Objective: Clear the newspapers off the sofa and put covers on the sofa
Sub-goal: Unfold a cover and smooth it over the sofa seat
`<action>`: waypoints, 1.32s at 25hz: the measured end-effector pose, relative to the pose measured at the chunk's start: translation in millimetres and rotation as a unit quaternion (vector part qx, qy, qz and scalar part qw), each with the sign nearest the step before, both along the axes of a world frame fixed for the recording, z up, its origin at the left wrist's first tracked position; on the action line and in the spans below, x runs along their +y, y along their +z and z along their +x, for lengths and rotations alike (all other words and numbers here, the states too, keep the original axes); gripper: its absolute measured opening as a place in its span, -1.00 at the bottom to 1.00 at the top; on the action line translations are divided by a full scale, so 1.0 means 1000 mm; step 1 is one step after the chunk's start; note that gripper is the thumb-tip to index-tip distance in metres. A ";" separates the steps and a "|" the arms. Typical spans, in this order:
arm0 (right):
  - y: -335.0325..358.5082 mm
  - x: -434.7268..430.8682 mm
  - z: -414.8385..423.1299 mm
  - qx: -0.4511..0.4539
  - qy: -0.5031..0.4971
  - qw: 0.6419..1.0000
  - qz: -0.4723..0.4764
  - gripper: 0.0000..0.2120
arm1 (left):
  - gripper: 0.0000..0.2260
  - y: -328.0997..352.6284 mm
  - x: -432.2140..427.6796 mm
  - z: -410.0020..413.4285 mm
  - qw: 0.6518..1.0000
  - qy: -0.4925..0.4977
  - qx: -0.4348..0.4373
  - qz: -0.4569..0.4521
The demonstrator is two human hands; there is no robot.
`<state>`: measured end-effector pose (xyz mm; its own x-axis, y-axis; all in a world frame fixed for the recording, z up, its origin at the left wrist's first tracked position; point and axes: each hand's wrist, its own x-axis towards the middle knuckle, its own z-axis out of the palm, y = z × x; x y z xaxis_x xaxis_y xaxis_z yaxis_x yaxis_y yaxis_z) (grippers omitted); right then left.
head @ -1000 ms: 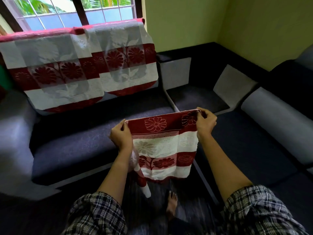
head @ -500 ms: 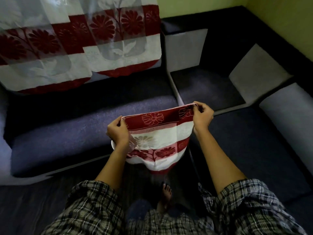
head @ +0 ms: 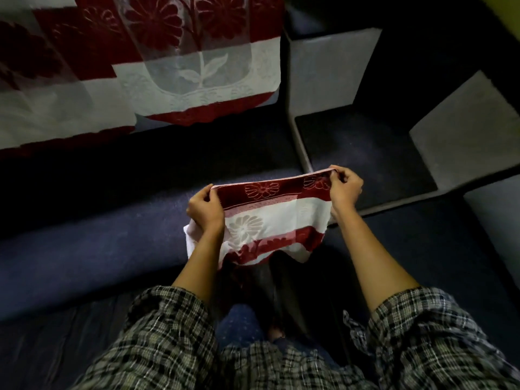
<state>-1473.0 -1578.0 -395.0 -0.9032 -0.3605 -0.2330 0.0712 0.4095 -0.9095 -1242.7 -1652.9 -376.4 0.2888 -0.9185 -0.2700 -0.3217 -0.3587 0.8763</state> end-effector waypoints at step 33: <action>-0.217 -0.384 -0.133 0.067 0.178 0.976 0.103 -0.82 | -0.77 -0.236 -0.370 -0.115 0.982 0.058 -0.166 0.071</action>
